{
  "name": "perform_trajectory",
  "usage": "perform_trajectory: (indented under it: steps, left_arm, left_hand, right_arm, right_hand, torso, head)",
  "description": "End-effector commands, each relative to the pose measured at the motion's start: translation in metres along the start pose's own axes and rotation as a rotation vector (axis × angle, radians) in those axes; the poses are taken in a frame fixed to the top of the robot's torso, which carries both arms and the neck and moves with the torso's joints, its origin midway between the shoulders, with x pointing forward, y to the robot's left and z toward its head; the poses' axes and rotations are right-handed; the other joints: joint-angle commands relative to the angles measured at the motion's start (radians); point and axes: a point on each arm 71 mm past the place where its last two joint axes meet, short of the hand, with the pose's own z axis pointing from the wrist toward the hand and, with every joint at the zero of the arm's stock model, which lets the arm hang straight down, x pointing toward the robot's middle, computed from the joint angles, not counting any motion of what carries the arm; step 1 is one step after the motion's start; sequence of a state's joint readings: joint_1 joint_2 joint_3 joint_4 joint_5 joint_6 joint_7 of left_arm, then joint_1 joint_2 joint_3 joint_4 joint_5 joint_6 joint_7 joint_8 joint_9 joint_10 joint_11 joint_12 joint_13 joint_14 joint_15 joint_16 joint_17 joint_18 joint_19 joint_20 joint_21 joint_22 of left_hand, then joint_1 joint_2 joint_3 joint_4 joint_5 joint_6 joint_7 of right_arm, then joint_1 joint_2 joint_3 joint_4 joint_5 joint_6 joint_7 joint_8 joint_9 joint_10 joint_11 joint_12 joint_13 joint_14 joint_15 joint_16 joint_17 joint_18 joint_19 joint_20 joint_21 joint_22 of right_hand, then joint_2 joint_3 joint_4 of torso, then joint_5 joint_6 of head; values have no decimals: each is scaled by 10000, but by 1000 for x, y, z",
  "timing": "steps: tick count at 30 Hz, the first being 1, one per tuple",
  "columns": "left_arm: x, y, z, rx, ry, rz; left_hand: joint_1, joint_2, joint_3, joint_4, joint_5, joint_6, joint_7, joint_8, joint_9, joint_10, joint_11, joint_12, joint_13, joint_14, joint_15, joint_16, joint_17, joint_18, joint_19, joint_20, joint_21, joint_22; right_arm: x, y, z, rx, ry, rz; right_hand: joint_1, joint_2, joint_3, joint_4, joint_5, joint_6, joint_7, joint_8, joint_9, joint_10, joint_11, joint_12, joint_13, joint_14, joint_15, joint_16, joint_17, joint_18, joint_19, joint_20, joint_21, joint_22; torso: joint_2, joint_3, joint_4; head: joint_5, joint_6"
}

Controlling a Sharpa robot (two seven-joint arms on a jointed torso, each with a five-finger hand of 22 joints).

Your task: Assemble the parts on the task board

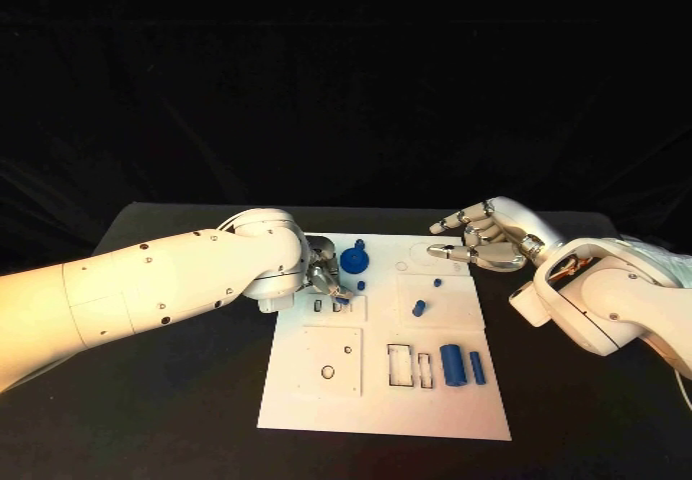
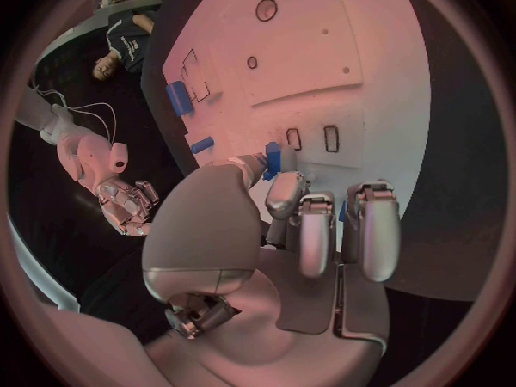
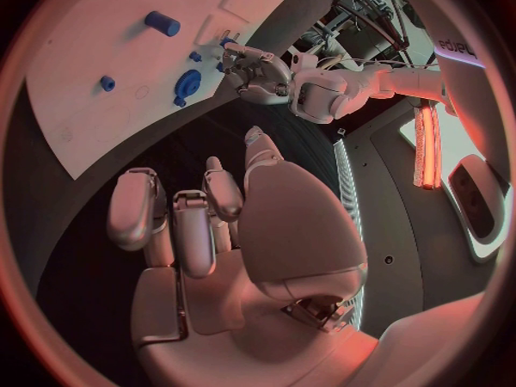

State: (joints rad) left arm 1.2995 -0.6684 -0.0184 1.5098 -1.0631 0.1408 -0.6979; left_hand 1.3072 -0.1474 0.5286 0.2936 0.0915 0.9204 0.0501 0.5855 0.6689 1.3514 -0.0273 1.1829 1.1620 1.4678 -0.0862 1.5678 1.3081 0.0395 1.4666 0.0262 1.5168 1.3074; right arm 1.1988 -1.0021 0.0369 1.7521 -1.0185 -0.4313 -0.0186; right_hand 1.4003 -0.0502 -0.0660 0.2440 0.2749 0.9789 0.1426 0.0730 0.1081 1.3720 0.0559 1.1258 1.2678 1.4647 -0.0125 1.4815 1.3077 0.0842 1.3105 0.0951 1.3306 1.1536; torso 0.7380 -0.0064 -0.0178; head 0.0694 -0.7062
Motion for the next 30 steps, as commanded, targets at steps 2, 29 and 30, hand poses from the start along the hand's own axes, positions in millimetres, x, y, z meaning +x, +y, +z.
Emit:
perform_trajectory:
  steps: [2, 29, 30]
  left_arm:
    - [0, 3, -3, 116, -592, -922]
    - [24, 21, -1, -421, -572, -406]
    - [24, 21, -1, -434, -554, -371]
  left_hand:
    - [-101, -139, 1766, -1695, -18, -8, -57, 49, 47, 130, -4, 80, 61, 1030, 36, 30, 2627, -196, 601, 29, 52, 1864]
    - [-174, -234, 1970, -1850, 19, 78, -60, 67, 77, 268, -15, 228, 201, 1030, 31, 30, 2627, -219, 655, 22, 107, 1957]
    - [-174, -234, 1970, -1850, 19, 78, -60, 67, 77, 268, -15, 228, 201, 1030, 31, 30, 2627, -219, 655, 22, 107, 1957]
  right_arm:
    - [2, 0, 0, -33, 188, 36]
    - [3, -1, -1, -28, 200, 58]
    - [3, -1, -1, -29, 201, 58]
  right_hand:
    - [-6, -40, -45, -6, 55, 65, 6, 25, 6, -58, 3, -10, -13, 688, -30, -62, 1000, 68, -82, -4, -34, -9]
    - [-10, -26, -65, -3, 80, 68, 6, 24, 5, -64, 3, -23, -27, 686, -31, -73, 988, 72, -94, -5, -52, -32]
    - [-10, -26, -65, -3, 80, 68, 6, 24, 5, -64, 3, -23, -27, 686, -31, -73, 988, 72, -94, -5, -52, -32]
  torso:
    - [0, 15, -1]
    - [24, 77, 61]
    - [24, 78, 61]
  head:
    - [82, -74]
    - [97, -152]
    - [98, -154]
